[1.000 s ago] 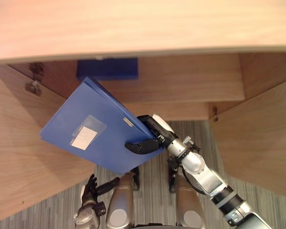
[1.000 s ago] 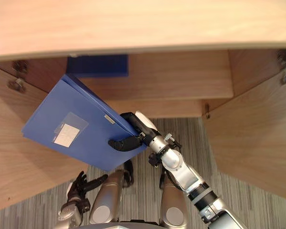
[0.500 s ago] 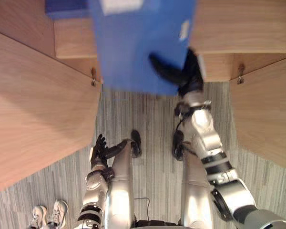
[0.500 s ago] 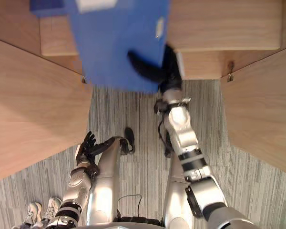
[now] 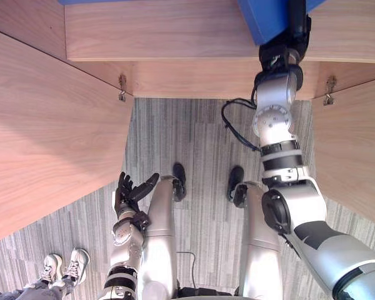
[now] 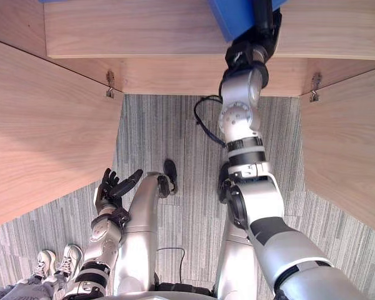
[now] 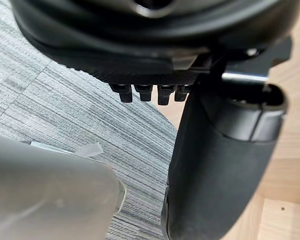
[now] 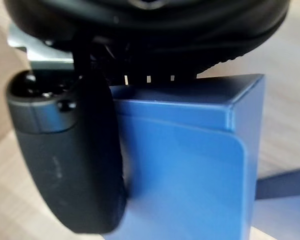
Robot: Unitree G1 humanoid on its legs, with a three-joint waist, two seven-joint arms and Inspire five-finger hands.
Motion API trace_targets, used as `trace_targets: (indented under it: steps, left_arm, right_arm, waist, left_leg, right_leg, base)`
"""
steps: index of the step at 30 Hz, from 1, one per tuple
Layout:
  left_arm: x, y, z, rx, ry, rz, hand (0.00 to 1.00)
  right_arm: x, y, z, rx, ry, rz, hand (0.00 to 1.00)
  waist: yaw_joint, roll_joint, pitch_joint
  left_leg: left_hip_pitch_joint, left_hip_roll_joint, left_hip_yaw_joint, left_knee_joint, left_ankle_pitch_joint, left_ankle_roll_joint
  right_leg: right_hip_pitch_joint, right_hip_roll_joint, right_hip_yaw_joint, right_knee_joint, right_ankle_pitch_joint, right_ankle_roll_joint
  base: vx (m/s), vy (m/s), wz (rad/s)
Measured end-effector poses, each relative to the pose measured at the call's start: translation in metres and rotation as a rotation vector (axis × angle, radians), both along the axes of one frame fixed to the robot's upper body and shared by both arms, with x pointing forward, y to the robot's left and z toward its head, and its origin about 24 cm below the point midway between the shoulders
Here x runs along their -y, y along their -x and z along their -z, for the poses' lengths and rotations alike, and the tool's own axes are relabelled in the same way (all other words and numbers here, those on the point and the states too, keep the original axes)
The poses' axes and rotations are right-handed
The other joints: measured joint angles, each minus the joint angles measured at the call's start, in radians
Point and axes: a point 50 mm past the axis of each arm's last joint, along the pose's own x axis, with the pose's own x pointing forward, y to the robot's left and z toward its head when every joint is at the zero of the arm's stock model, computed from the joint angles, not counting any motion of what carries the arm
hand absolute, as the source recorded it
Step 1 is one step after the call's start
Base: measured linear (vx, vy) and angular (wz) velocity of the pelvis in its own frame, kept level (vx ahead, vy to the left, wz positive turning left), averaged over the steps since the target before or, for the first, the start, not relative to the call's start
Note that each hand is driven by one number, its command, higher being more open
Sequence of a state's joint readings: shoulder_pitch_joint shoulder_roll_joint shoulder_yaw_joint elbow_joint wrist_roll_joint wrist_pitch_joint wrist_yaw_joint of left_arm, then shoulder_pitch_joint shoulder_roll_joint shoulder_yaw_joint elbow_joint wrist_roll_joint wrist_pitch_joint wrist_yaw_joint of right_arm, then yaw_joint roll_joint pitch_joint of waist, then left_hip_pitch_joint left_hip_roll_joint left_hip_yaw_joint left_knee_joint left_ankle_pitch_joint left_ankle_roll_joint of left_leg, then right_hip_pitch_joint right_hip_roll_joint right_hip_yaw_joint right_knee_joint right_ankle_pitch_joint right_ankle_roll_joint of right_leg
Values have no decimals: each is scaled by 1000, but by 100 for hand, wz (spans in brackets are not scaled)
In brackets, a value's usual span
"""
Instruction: Walk over to the cabinet, pick up the folder, carry it to the office cabinet, place the folder inside the office cabinet, then close the office cabinet door
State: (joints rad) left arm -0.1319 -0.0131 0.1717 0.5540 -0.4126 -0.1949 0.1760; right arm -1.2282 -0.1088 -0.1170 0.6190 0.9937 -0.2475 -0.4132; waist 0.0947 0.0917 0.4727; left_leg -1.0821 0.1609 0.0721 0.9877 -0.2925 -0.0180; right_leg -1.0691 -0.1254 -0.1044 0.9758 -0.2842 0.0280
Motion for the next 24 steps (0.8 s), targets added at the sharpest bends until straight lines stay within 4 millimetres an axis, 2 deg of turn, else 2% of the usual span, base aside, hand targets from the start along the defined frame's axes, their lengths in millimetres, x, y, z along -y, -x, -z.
trace_targets:
  steps: [5, 9, 18, 22, 24]
  left_arm:
    - [1, -1, -1, 11, 3, -3, 100]
    - [3, 0, 0, 3, 8, -11, 100]
    - [3, 0, 1, -3, 9, -13, 100]
    - [2, 1, 3, -11, 6, -12, 100]
    - [1, 2, 4, -16, 5, -11, 100]
  right_arm:
    - [-5, -4, -9, -15, -5, -30, 100]
    - [-1, -4, -12, -7, 28, -11, 100]
    - [6, 3, -32, 92, 123, 30, 100]
    - [1, 4, -31, 110, 253, 62, 100]
    - [0, 3, -25, 120, 406, 92, 100]
  waist:
    - [0, 0, 0]
    - [0, 0, -2]
    - [-4, -1, -3]
    - [-15, -2, -3]
    - [-21, -2, -3]
  left_leg:
    - [3, -7, -13, -21, 16, -7]
    - [14, -16, -23, -40, 27, -9]
    - [19, -15, -23, -43, 29, -9]
    - [37, -14, -16, -53, 29, -9]
    - [47, -12, -12, -62, 29, -9]
  right_leg:
    - [11, -8, -18, -15, 0, -1]
    - [30, -16, -32, -25, 1, -2]
    - [36, -15, -34, -31, 3, -5]
    - [50, -14, -30, -40, 4, -6]
    - [58, -12, -28, -51, 7, -7]
  base:
    - [-22, -45, 12]
    - [-35, -40, 11]
    - [-30, -23, 0]
    - [-28, -34, -2]
    - [-27, -34, -5]
